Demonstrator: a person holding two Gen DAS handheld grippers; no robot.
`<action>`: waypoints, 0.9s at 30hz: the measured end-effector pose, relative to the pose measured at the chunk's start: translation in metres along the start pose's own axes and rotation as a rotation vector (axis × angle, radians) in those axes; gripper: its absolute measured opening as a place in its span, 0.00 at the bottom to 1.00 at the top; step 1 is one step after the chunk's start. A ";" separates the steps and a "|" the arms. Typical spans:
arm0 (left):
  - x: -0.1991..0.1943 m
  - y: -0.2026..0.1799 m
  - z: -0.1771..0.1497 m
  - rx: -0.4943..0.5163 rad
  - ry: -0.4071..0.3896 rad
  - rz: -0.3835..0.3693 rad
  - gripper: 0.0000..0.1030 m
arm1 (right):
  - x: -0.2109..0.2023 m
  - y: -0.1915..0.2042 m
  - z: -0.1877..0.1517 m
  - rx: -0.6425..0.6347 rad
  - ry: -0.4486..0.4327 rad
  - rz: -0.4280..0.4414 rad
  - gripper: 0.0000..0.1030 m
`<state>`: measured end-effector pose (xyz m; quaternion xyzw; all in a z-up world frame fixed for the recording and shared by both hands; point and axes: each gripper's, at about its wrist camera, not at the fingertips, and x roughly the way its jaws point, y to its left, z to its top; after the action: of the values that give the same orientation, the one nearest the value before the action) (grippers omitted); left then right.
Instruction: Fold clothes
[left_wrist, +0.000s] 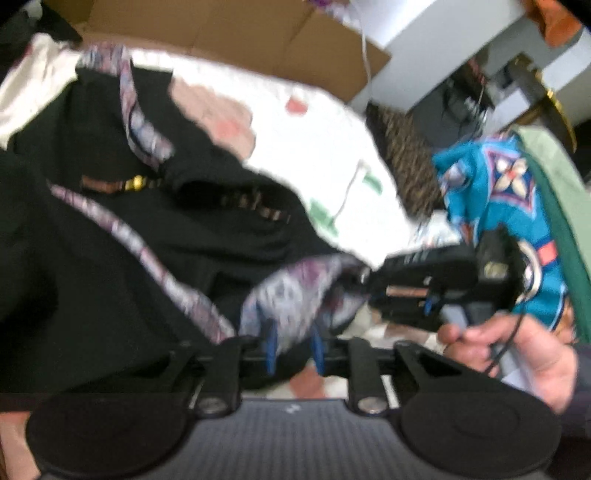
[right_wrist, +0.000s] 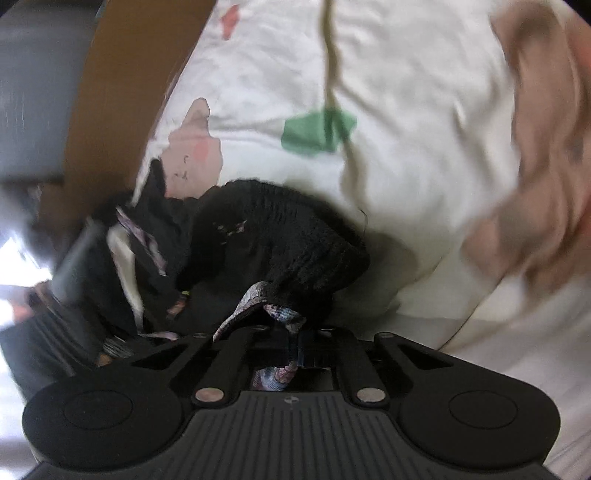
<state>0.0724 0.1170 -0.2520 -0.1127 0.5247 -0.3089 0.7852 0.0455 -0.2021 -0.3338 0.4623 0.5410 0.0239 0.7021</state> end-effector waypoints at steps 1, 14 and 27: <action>-0.002 -0.001 0.004 0.004 -0.015 0.013 0.32 | -0.003 0.002 0.005 -0.044 0.010 -0.027 0.01; 0.000 0.024 0.041 -0.029 -0.088 0.215 0.43 | -0.047 0.024 0.038 -0.543 0.162 -0.210 0.01; 0.006 0.042 0.066 -0.063 -0.090 0.377 0.53 | -0.098 -0.027 0.096 -0.539 0.105 -0.267 0.01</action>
<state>0.1487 0.1367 -0.2493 -0.0508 0.5101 -0.1345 0.8480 0.0675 -0.3300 -0.2814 0.1823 0.6067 0.0982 0.7674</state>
